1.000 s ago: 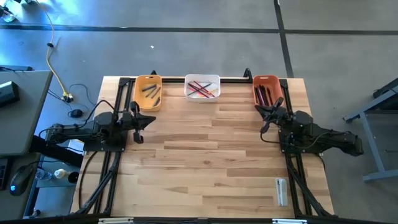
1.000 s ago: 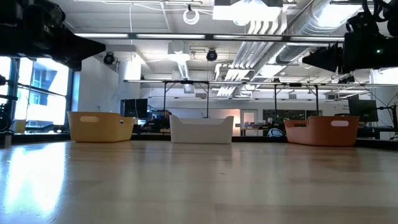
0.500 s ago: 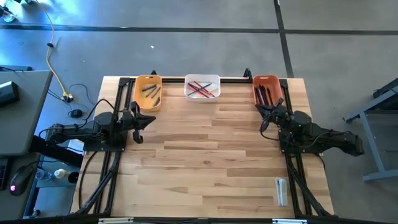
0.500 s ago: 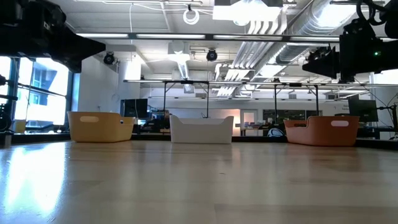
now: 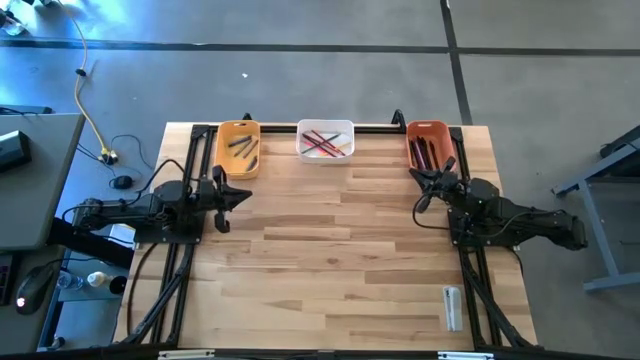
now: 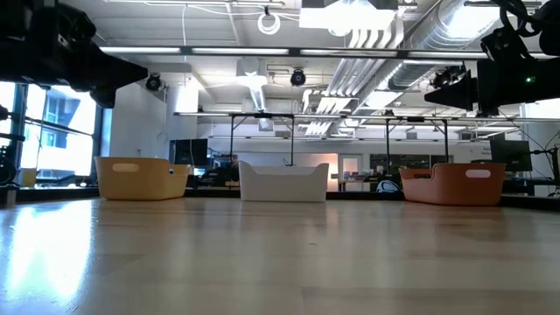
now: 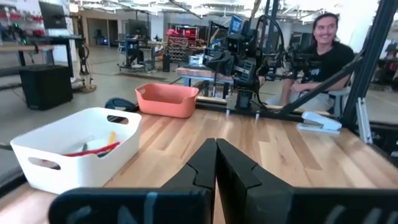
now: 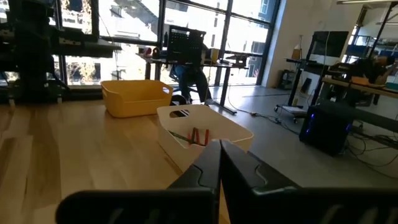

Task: Sort crayons/erasers/pens/pencils in bins
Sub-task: Return to Home Position

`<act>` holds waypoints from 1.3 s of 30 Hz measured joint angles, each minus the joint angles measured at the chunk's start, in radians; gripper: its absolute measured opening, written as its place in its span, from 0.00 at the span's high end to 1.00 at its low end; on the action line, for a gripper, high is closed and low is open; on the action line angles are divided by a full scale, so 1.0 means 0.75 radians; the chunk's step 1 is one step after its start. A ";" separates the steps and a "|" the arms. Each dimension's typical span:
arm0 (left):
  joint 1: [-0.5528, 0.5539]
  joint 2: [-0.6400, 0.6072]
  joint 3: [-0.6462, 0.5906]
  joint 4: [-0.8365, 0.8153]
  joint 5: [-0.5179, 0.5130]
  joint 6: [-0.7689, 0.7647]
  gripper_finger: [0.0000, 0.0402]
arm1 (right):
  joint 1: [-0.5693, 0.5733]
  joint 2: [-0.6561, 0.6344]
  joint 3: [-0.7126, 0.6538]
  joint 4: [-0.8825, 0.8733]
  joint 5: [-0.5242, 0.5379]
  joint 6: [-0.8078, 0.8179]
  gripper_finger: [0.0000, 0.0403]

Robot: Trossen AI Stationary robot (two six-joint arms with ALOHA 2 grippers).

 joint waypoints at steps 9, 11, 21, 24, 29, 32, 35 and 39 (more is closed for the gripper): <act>0.000 0.001 0.000 0.000 0.000 -0.014 1.00 | 0.000 -0.001 0.000 -0.001 -0.001 0.000 1.00; 0.000 0.000 0.000 0.000 0.000 -0.014 1.00 | 0.000 -0.001 0.001 -0.001 -0.001 0.000 1.00; 0.000 0.001 0.000 0.000 -0.001 -0.014 1.00 | 0.000 -0.001 0.001 -0.001 -0.002 0.000 1.00; 0.000 0.001 0.000 0.000 -0.001 -0.014 1.00 | 0.000 -0.001 0.001 -0.002 -0.002 0.000 1.00; 0.000 0.001 0.000 0.000 -0.001 -0.014 1.00 | 0.000 -0.001 0.001 -0.002 -0.002 0.000 1.00; 0.000 0.001 0.000 0.000 -0.001 -0.014 1.00 | 0.000 -0.001 0.001 -0.002 -0.002 0.000 1.00; 0.000 0.001 0.000 0.000 -0.001 -0.014 1.00 | 0.000 -0.001 0.001 -0.002 -0.002 0.000 1.00; 0.000 0.001 0.000 0.000 -0.001 -0.014 1.00 | 0.000 -0.001 0.001 -0.002 -0.002 0.000 1.00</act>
